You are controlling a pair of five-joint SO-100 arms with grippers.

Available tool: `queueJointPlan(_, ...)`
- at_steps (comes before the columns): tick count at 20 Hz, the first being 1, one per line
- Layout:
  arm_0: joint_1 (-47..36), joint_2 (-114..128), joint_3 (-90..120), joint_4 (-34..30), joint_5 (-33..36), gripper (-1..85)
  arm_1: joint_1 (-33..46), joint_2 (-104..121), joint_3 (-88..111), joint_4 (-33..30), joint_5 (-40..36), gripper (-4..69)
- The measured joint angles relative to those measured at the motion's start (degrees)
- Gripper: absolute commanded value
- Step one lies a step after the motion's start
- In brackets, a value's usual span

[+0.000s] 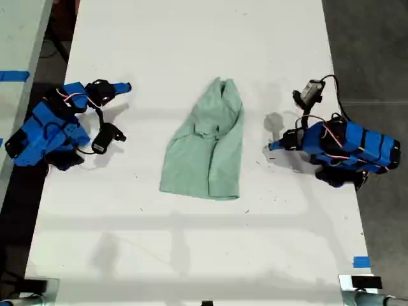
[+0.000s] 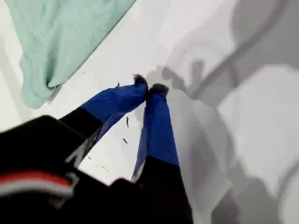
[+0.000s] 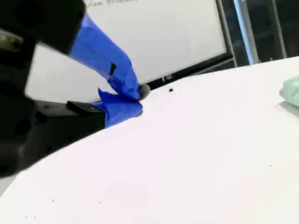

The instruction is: Fold t shirt

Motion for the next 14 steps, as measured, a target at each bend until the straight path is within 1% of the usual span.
queueJointPlan(14, 0.3, 0.0, 0.0, 0.0, 0.0, -0.2, -0.8, 0.0, 0.0, 0.0, 0.5, 2.9)
